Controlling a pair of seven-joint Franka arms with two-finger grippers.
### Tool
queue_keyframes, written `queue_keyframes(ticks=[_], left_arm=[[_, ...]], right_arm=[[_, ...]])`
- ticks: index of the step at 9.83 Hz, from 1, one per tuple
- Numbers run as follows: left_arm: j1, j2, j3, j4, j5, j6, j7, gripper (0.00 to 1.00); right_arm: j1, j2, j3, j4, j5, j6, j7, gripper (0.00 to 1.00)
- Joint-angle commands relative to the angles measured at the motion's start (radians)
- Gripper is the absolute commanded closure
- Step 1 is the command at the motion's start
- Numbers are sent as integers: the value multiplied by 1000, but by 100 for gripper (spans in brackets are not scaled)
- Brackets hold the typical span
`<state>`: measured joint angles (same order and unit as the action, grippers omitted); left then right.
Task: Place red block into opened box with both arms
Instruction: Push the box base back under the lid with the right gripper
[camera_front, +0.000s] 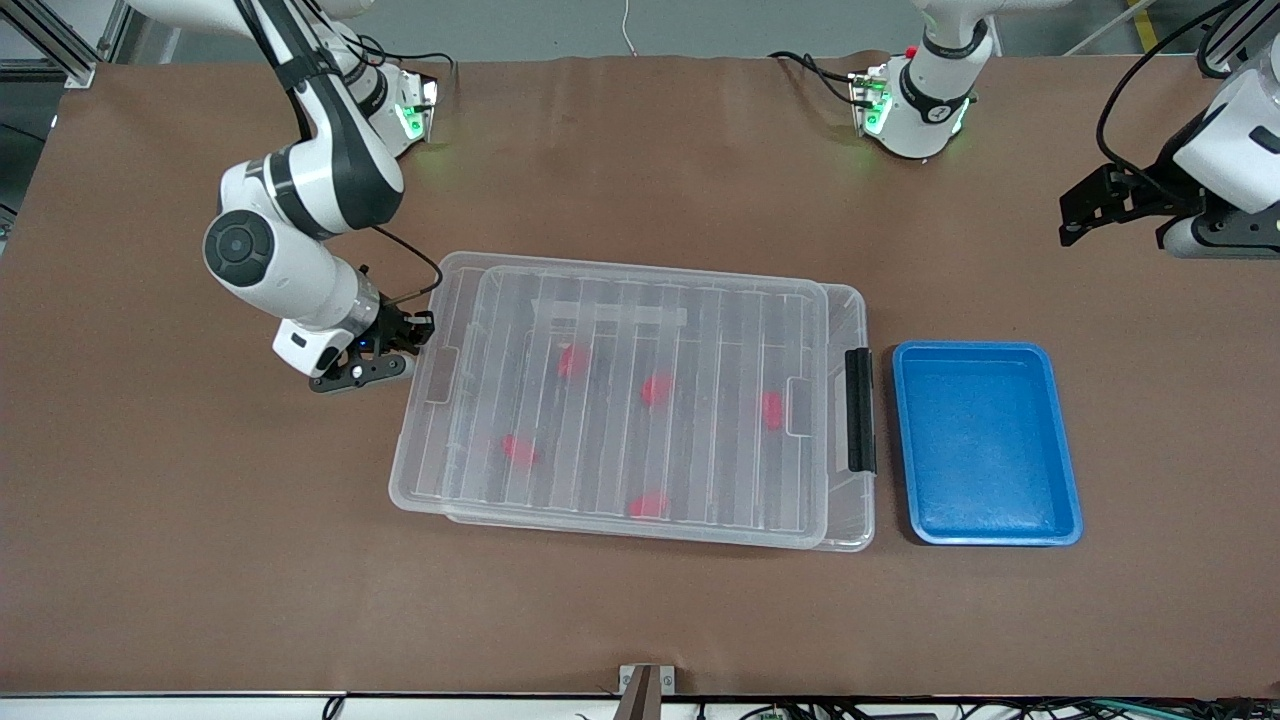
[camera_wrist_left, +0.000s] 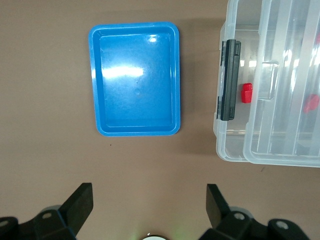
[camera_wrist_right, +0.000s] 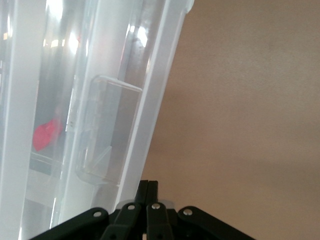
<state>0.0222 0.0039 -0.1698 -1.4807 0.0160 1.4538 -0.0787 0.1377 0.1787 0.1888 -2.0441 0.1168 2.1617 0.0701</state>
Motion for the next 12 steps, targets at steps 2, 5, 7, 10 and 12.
queue_keyframes(ticks=[2, 5, 7, 10, 12], left_arm=[[8, -4, -5, -32, -2, -9, 16, 0], [10, -11, -5, -38, -4, -18, 22, 0], [10, -13, -5, -41, -5, -18, 22, 0], [9, -15, -5, -38, -4, -18, 22, 0], [7, -10, -5, -33, -4, -18, 20, 0]], right_arm=[[29, 18, 6, 33, 24, 0, 37, 100], [48, 27, 9, 45, 24, 13, 68, 100], [66, 34, 9, 50, 24, 30, 91, 100], [77, 39, 9, 58, 24, 33, 111, 100], [76, 39, 9, 61, 23, 24, 108, 100]])
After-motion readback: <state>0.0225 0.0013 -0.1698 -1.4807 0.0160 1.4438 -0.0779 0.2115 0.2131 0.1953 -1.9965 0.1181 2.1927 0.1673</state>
